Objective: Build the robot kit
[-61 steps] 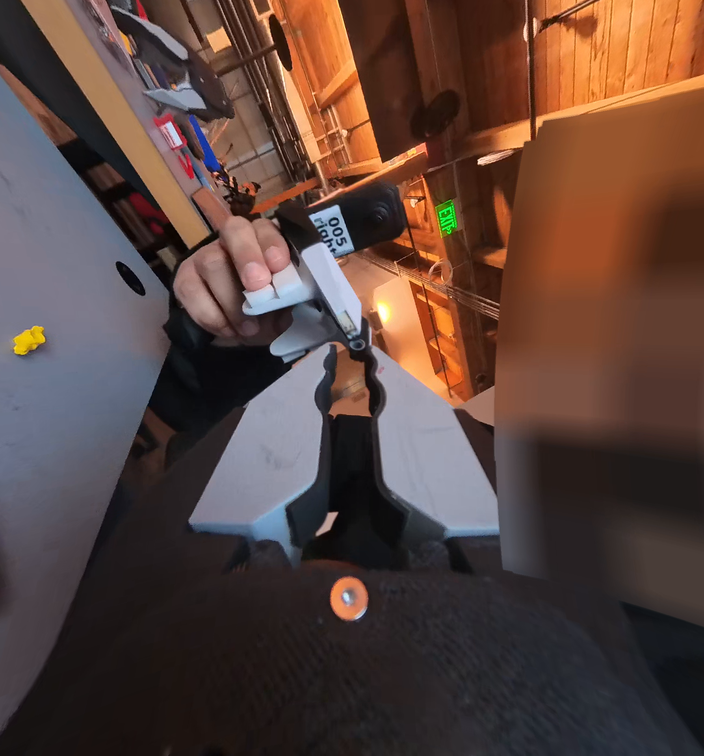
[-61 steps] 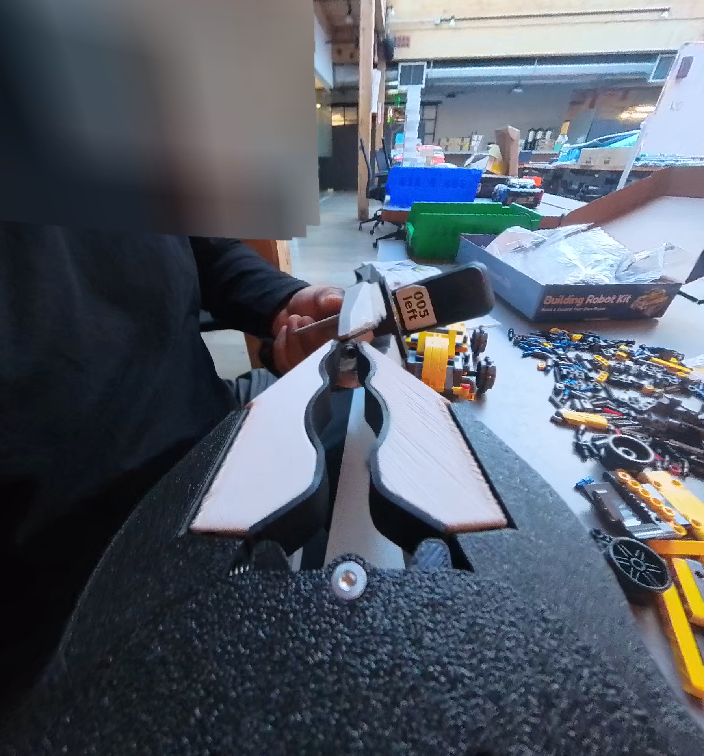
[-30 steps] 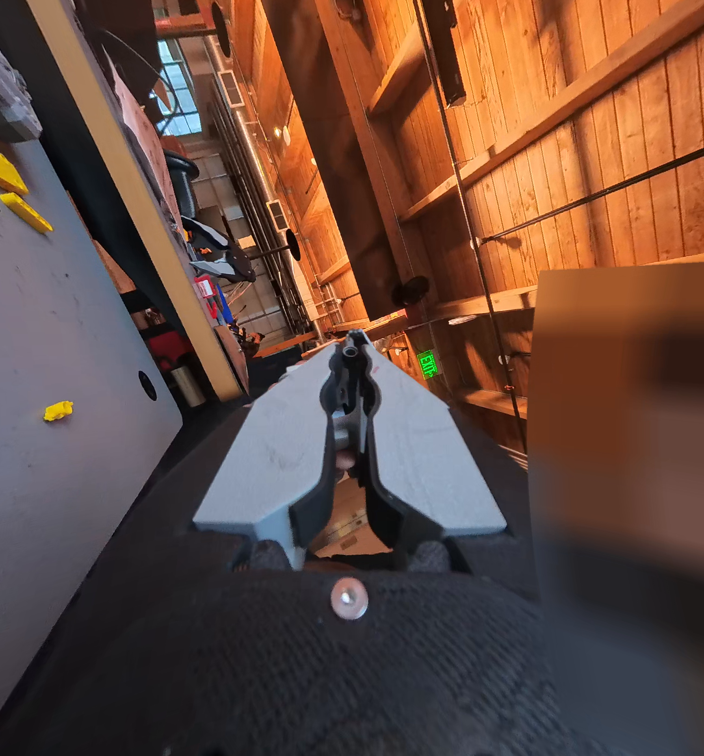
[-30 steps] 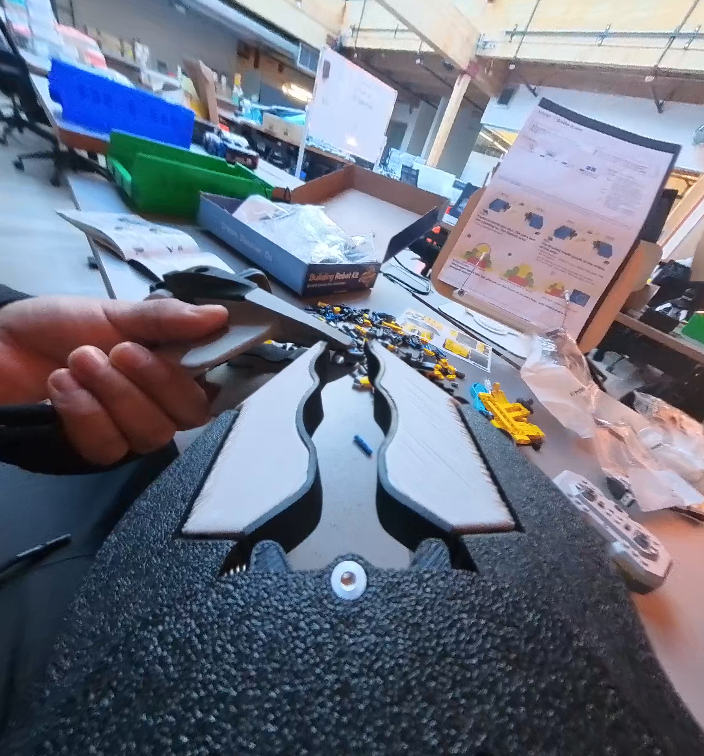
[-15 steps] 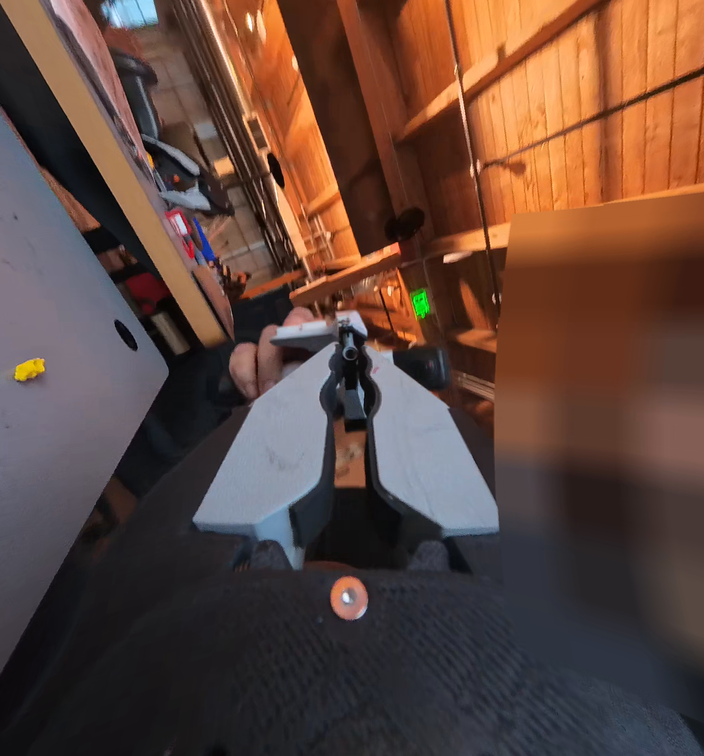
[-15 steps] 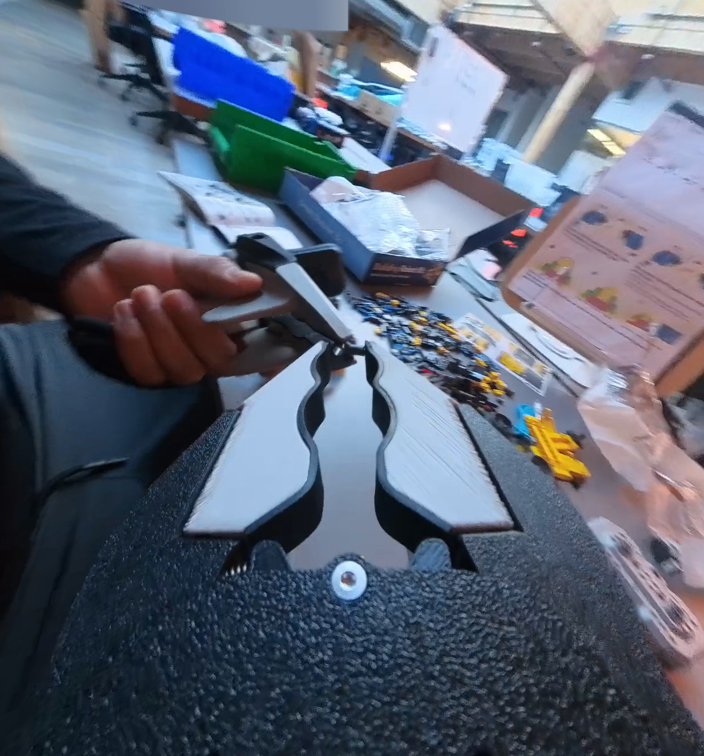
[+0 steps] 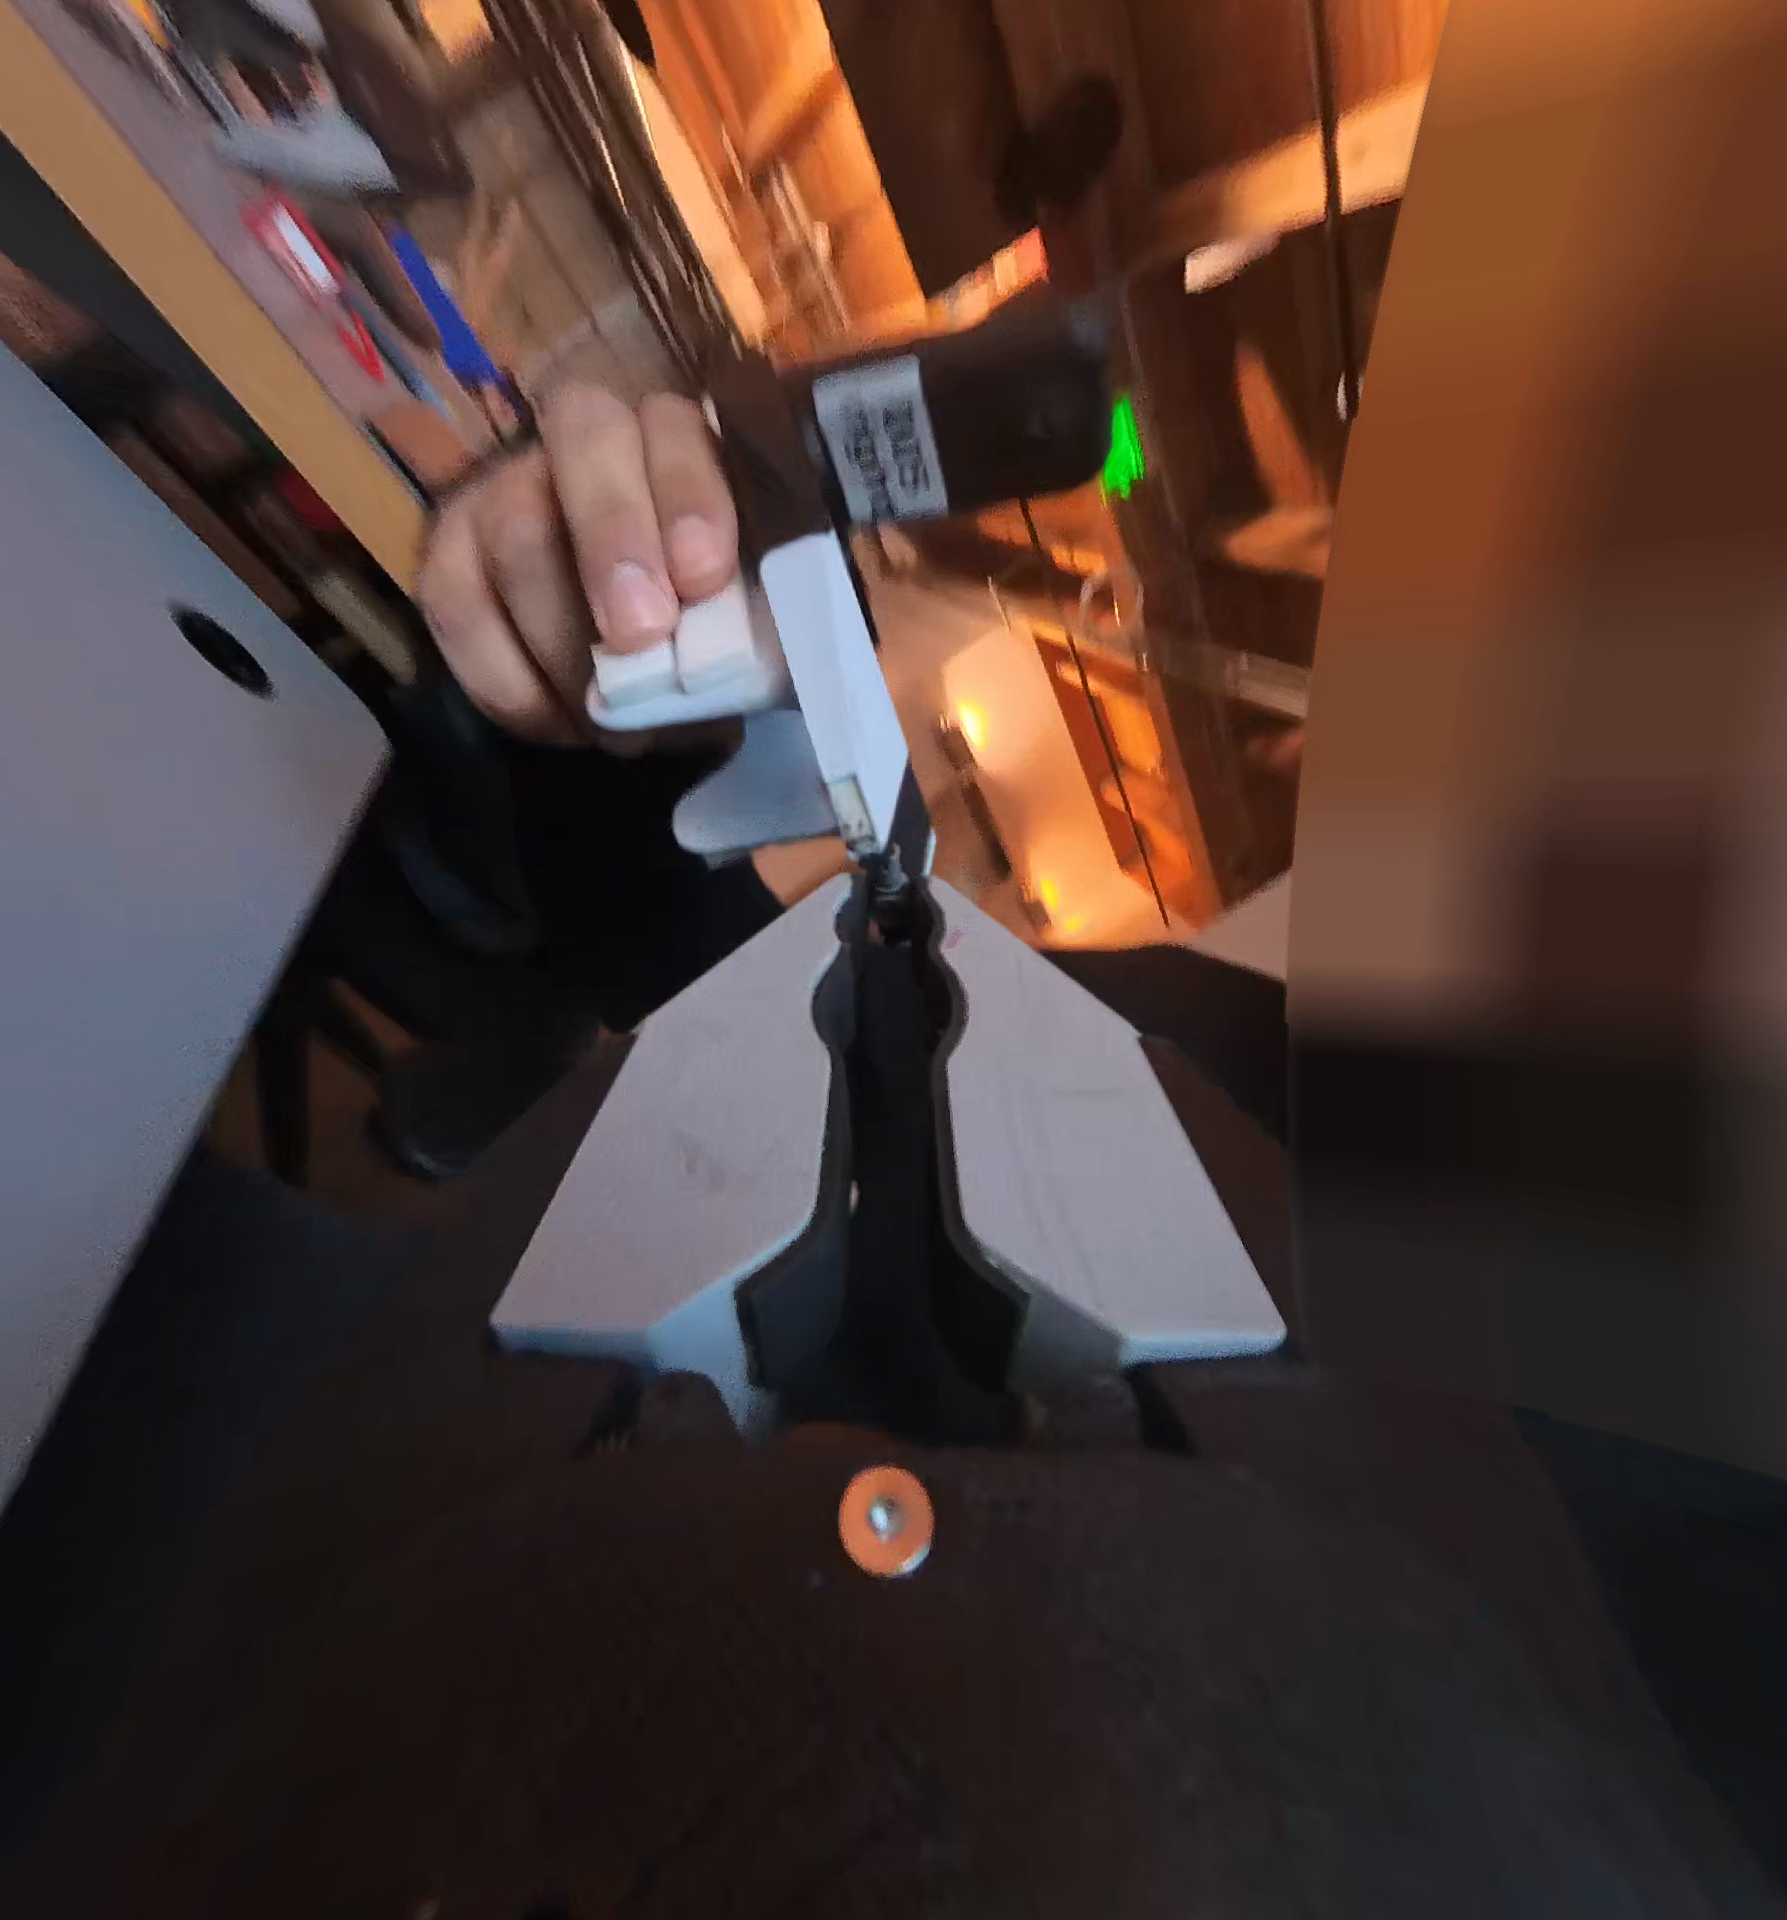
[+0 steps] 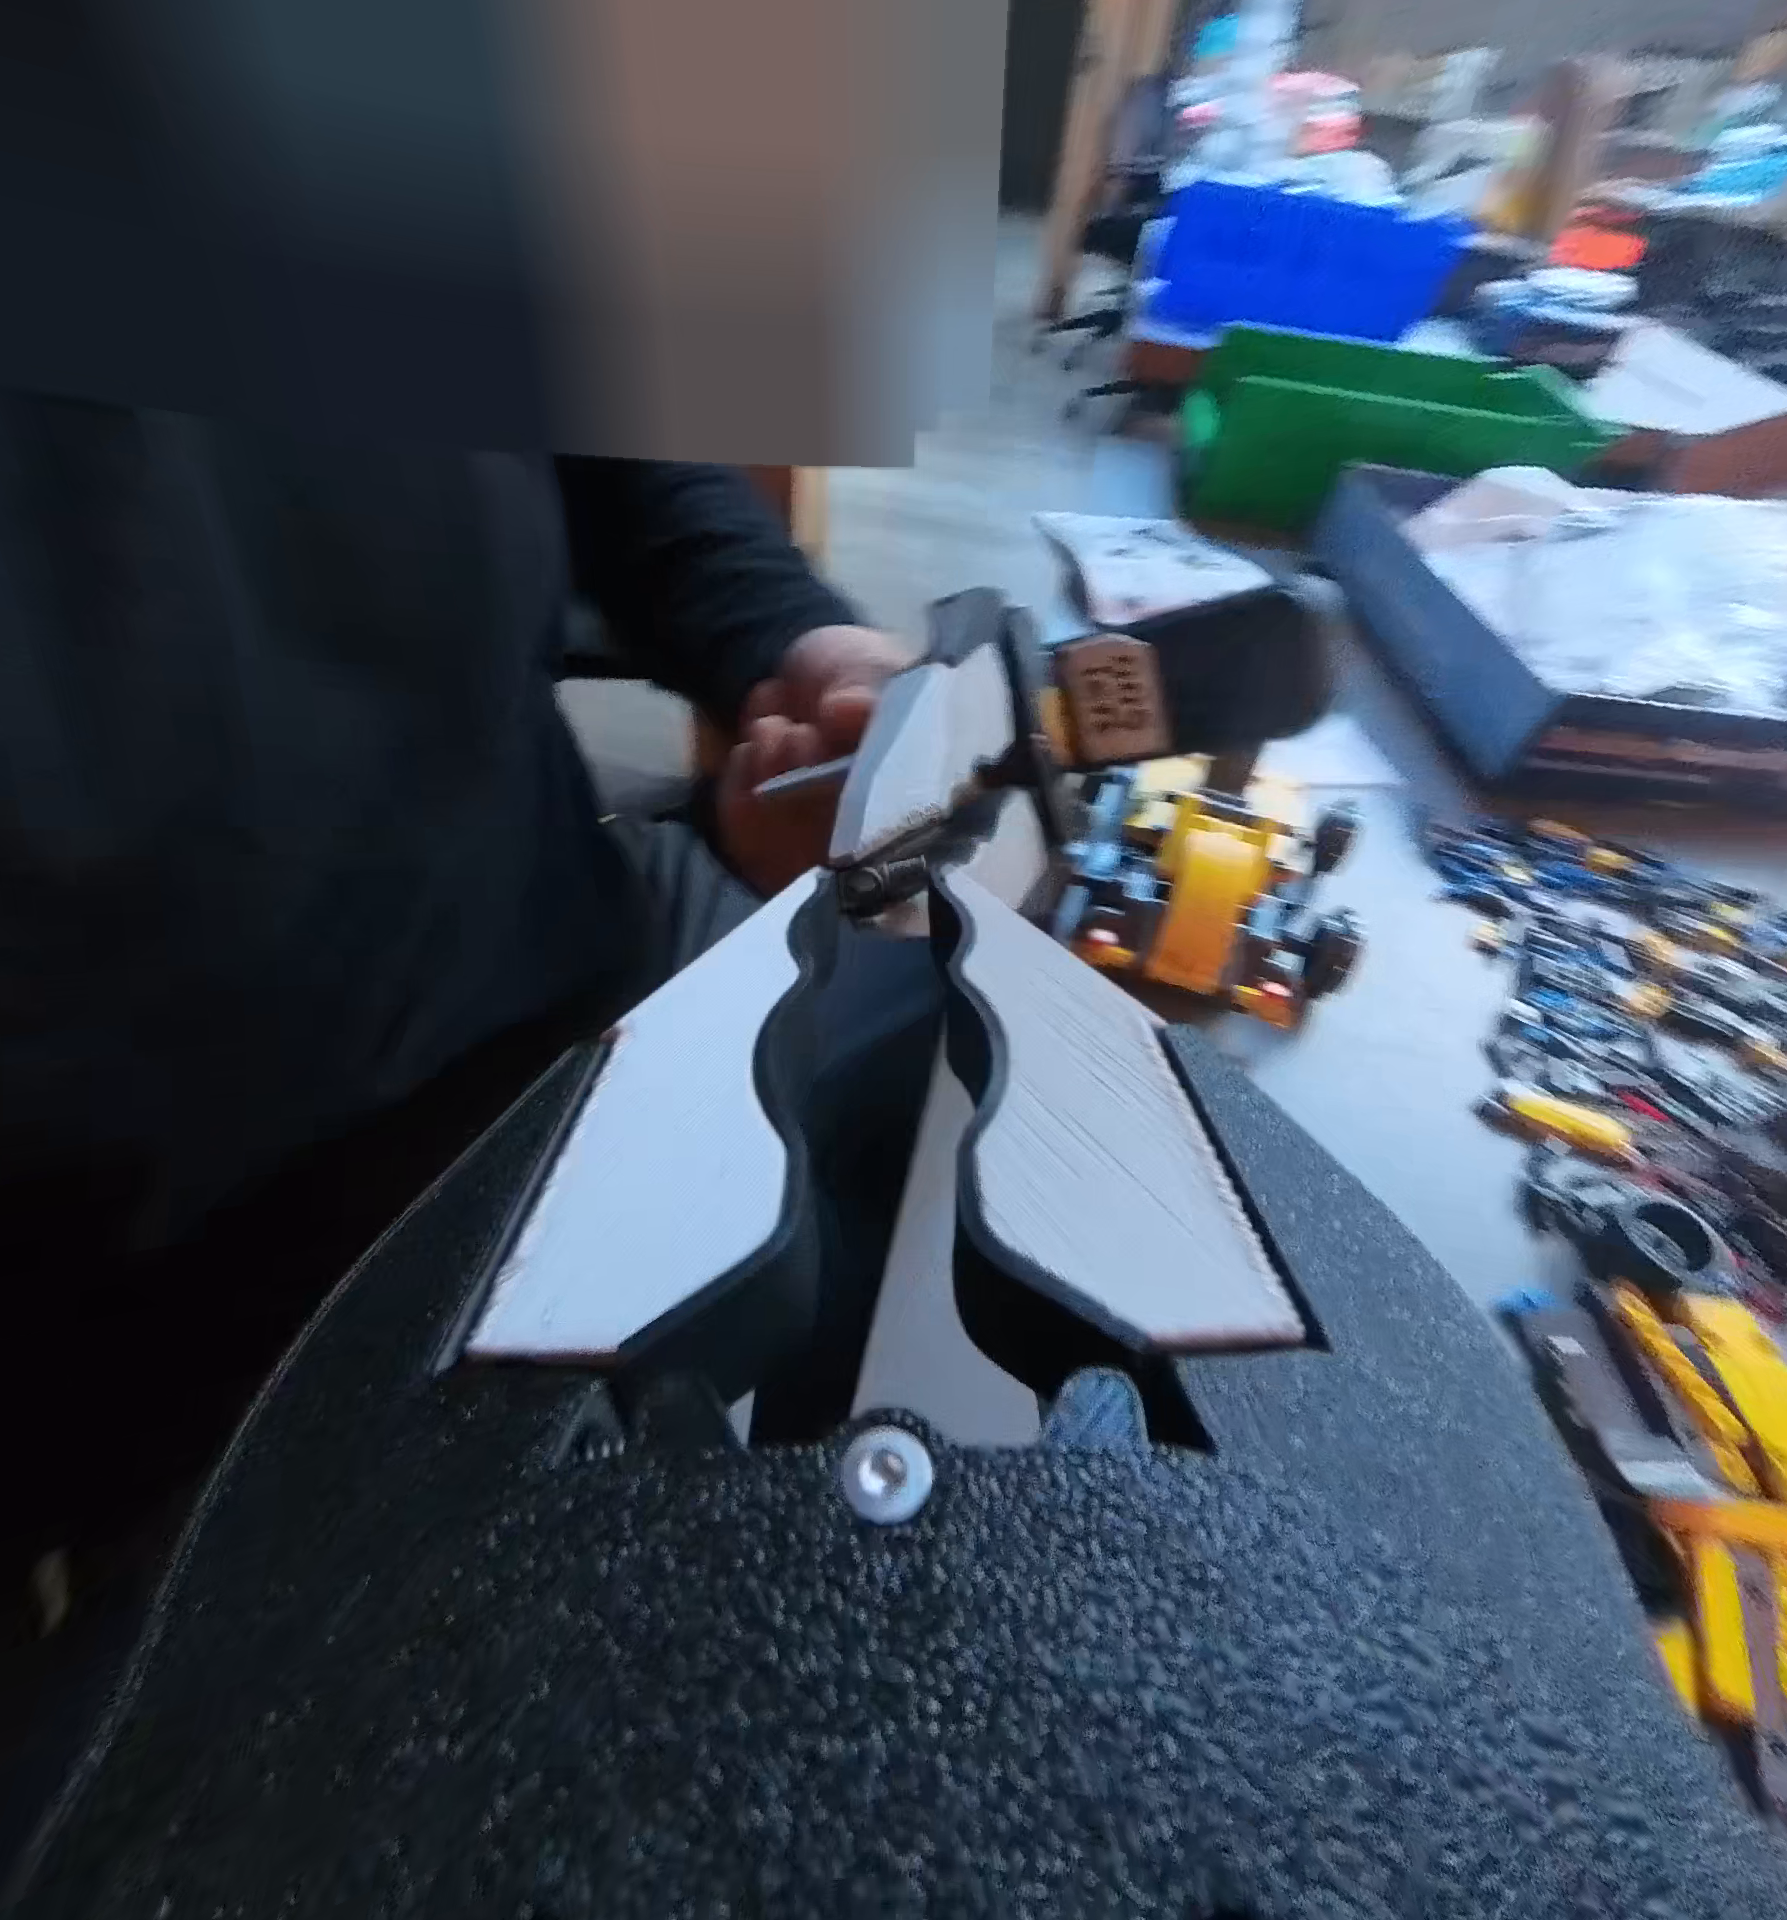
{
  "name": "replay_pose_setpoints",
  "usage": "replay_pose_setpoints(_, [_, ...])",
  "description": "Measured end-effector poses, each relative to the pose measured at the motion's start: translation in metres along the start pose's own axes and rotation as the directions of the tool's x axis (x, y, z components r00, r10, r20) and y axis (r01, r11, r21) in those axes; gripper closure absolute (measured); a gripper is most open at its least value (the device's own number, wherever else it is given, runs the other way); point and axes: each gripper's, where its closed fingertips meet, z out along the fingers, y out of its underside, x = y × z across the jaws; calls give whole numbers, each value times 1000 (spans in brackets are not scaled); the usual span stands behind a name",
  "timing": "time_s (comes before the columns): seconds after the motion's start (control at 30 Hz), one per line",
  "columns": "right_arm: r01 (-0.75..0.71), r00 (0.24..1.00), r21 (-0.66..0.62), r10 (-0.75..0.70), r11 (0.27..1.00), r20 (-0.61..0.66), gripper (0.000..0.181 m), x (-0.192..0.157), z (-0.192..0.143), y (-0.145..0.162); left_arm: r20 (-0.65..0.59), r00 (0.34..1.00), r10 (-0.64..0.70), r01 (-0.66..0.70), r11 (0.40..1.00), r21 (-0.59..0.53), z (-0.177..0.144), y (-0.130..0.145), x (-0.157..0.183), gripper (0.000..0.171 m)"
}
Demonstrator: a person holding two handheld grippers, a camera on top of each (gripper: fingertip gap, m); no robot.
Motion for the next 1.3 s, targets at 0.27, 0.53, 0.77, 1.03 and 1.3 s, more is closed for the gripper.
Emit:
replay_pose_setpoints(0.27, [35, 780, -61, -65, 998, -622, 164, 53, -6, 21, 75, 989, -127, 90, 923, 375, -18, -41, -36, 167])
replay_pose_setpoints(0.53, [68, 687, -100, -119, 993, -717, 172, 55, -7, 24, 79, 987, -141, 96, 905, 414, -18, -46, -39, 167])
replay_pose_setpoints(0.77, [112, 827, -91, -143, 990, -544, 173, 32, 0, 22, 135, 990, -39, 11, 979, 202, -15, -24, -30, 167])
replay_pose_setpoints(1.03, [225, 877, -215, -293, 951, -380, 173, 6, 5, 22, 266, 929, 256, -205, 957, -204, -25, 8, -24, 158])
replay_pose_setpoints(1.3, [305, 869, -288, -389, 908, -305, 173, -9, 13, 27, 247, 916, 315, -225, 916, -333, -20, 23, -22, 162])
